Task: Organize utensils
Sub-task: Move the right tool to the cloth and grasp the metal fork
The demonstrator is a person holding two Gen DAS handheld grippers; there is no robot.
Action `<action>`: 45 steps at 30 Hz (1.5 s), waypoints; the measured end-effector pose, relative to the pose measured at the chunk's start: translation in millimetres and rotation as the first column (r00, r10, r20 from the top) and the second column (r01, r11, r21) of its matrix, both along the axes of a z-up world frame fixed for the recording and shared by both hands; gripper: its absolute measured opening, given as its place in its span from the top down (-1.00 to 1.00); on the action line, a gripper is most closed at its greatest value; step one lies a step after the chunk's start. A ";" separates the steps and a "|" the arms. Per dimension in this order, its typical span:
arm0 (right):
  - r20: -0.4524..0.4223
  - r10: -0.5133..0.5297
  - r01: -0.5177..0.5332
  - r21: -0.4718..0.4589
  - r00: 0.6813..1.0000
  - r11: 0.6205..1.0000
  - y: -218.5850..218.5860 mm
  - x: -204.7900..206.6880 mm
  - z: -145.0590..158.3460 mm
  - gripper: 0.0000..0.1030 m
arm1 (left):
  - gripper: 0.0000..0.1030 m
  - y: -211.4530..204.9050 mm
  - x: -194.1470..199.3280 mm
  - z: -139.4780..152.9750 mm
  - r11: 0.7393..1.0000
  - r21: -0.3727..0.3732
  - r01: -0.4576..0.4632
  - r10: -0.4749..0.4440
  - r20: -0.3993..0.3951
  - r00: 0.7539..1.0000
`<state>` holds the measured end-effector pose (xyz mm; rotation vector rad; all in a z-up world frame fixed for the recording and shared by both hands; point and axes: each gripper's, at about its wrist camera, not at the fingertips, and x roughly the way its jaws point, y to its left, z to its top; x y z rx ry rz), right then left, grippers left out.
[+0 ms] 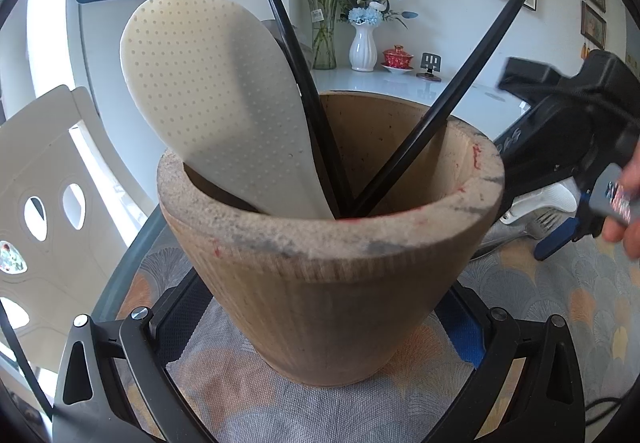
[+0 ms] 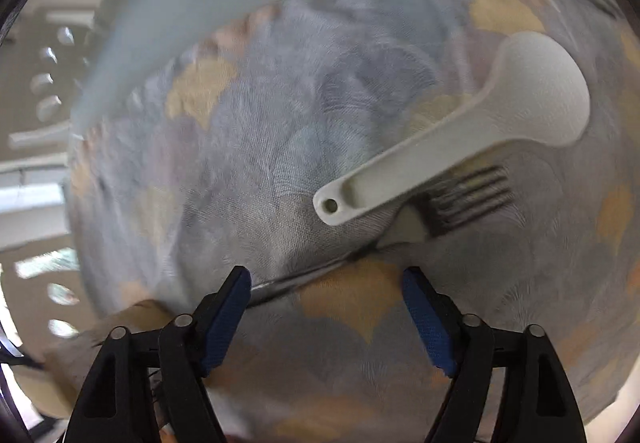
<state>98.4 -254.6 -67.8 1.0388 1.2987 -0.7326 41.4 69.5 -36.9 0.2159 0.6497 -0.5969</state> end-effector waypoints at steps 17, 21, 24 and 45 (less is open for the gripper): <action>0.050 -0.119 0.118 0.018 0.992 0.993 -13.5 -52.9 12.9 -0.07 | -0.99 0.7 0.2 0.7 1.000 0.001 0.000 0.000 0.000 1.000; -0.006 -0.082 0.082 -0.020 0.997 0.996 -12.7 -25.2 8.2 -0.50 | -0.99 -0.2 0.0 0.4 1.000 0.000 0.001 -0.001 -0.002 1.000; -0.113 0.027 -0.039 -0.101 0.993 0.994 1.2 6.0 1.3 -0.77 | -0.99 0.0 0.2 0.5 1.000 -0.001 0.001 -0.001 -0.003 1.000; -0.066 0.383 -0.386 -0.046 0.921 0.921 84.2 -144.0 7.3 0.82 | -0.99 1.0 1.8 0.4 1.000 0.000 0.002 -0.002 -0.004 1.000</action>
